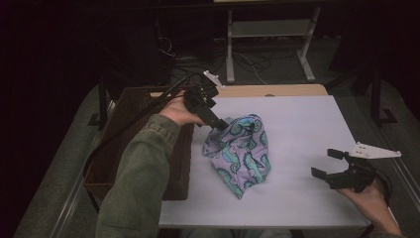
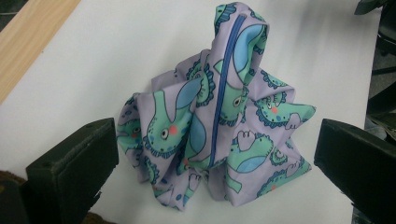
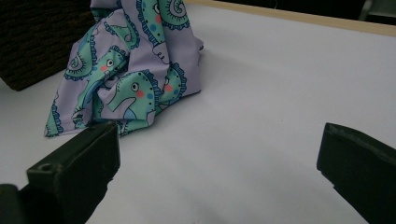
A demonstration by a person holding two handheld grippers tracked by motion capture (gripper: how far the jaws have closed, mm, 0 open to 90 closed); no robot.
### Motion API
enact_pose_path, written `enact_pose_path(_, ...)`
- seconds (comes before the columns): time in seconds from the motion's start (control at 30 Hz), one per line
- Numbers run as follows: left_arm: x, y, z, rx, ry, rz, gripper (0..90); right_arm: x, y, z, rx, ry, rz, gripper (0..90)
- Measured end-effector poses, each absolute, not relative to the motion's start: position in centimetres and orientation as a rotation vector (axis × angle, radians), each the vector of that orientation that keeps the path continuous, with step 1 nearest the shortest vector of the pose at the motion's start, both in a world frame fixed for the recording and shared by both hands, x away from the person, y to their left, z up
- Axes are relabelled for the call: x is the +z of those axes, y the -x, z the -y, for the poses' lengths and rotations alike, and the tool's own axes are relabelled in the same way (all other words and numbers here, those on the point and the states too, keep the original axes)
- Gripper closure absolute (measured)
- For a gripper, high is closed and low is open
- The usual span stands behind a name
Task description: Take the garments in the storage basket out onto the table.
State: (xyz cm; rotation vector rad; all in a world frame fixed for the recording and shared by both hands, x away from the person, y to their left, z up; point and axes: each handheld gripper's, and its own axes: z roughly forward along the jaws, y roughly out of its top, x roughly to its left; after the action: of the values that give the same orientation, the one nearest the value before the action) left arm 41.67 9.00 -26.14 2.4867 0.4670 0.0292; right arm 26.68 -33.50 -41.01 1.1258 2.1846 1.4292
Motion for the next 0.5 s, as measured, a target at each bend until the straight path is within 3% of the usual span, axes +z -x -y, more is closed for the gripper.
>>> enact_pose_path(0.5,-26.5,-40.6,-13.6,0.054,-2.405,-0.556,0.0,-41.0,-26.7,33.4,1.421,-1.129,-2.186,0.0)
